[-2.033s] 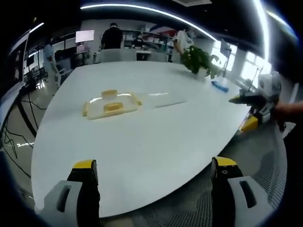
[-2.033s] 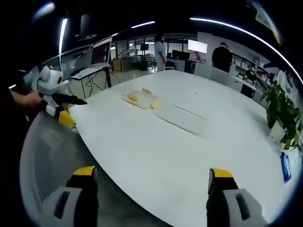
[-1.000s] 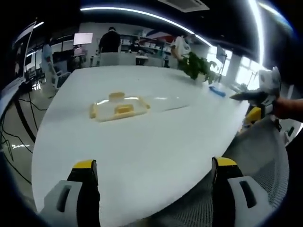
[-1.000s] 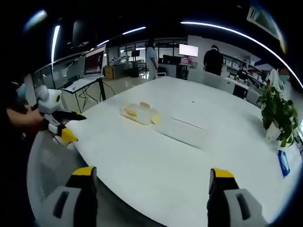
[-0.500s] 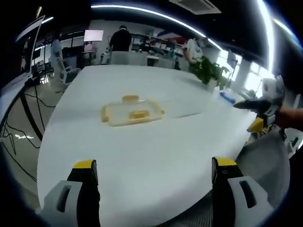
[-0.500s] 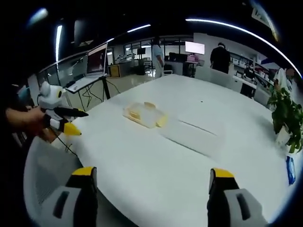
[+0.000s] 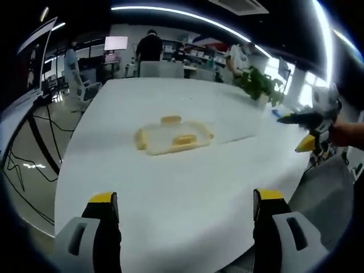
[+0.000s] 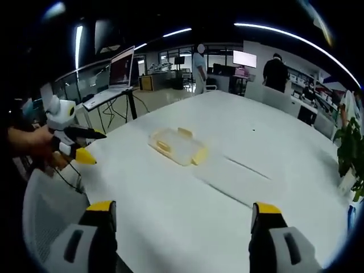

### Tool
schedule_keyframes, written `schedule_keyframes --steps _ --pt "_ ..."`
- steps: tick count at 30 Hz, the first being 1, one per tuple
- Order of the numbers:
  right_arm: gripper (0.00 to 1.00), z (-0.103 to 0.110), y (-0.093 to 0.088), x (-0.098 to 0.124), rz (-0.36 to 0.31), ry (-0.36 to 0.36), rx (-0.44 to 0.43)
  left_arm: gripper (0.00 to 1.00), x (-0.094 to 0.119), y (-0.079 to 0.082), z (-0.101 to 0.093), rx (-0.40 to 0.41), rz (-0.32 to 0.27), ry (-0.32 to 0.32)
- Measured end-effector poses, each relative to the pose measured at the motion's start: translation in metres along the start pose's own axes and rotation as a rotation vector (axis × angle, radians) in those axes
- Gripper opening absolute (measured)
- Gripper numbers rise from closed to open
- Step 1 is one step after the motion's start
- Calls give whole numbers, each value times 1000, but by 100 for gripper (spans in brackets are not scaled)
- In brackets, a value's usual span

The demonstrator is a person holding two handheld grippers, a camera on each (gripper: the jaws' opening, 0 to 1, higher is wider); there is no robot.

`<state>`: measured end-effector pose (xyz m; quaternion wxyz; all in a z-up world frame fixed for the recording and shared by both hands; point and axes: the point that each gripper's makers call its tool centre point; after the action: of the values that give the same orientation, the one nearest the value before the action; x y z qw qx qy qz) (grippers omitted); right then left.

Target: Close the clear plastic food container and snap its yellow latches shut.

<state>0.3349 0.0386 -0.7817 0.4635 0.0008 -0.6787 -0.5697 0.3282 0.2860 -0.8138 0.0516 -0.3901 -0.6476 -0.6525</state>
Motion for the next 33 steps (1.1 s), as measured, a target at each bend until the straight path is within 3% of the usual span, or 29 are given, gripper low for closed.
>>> schedule_keyframes --steps 10,13,18,24,28,33 --pt "100 -8 -7 -11 -5 -13 -4 99 -13 -3 4 -5 34 -13" --pt "100 -7 -14 -14 12 11 -32 99 -13 -4 6 1 42 -1" --pt "100 -3 -12 -17 4 27 18 98 -14 -10 8 -3 66 -2" --pt "100 0 -9 -30 -13 53 34 97 -12 -6 15 -68 91 3" --pt "100 3 -15 -40 46 76 64 98 -9 -4 21 -80 113 3" --pt "100 -4 -3 -45 11 87 58 99 -16 -1 28 -131 133 -1"
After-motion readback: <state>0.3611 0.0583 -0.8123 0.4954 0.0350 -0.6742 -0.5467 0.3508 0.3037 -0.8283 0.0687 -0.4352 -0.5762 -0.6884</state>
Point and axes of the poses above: the point that each gripper's makers call its tool centre point, and the gripper's own axes: x roughly backward along the fingers, z roughly to its left, y roughly out of its top, and after that the axes turned 3 degrees about -x, right-handed
